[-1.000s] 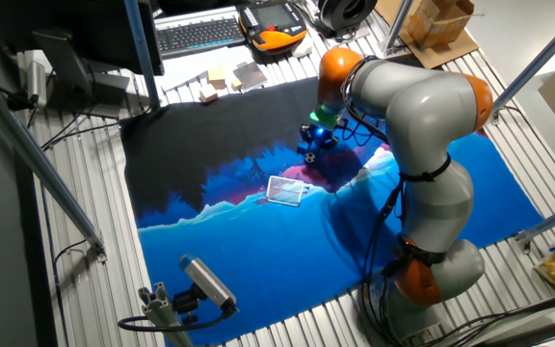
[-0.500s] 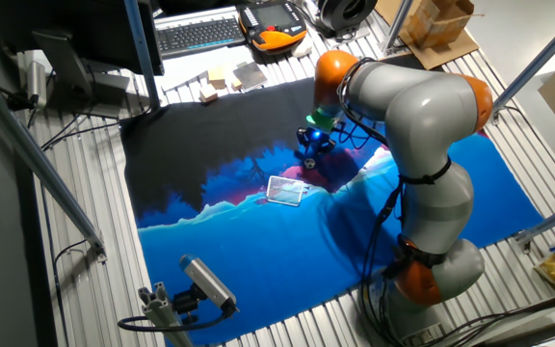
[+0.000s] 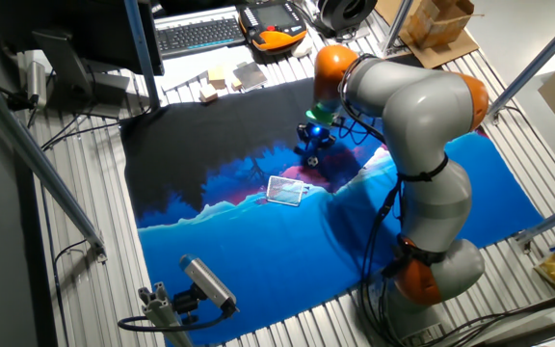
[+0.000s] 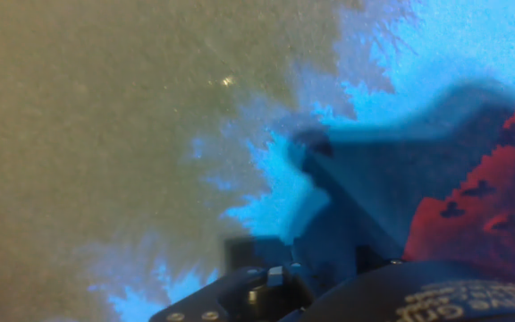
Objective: Push the soccer ball into the goal
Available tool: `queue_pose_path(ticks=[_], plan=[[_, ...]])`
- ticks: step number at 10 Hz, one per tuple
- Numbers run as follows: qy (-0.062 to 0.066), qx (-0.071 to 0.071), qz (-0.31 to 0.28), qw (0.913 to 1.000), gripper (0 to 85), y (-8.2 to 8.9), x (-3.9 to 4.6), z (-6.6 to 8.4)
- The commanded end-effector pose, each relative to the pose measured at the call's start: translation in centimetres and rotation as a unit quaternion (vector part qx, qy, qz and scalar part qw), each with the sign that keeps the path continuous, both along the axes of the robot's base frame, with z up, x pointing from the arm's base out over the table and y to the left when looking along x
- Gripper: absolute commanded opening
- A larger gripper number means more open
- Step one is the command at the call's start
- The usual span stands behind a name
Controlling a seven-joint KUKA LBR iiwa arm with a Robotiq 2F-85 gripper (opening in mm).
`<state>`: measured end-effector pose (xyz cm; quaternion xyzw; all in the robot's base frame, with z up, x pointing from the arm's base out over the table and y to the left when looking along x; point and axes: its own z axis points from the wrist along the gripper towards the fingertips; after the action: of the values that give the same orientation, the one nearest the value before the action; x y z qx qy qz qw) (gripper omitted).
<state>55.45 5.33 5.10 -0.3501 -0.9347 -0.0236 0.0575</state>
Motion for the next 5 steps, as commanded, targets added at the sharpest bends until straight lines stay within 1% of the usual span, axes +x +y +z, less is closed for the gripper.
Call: queue_pose_path(ticks=[1, 2, 3, 4, 5], plan=[[-0.001, -0.006, 0.0, 1.0, 34.0, -0.2, 0.1, -0.03], [-0.002, -0.027, 0.003, 0.9996, 34.0, -0.4, 0.08, -0.09], [-0.001, -0.032, 0.014, 0.9994, 34.0, -0.4, 0.08, -0.09], [-0.003, -0.013, 0.018, 0.9997, 34.0, -0.4, 0.08, -0.09], [-0.005, -0.009, 0.025, 0.9996, 34.0, -0.4, 0.08, -0.09]])
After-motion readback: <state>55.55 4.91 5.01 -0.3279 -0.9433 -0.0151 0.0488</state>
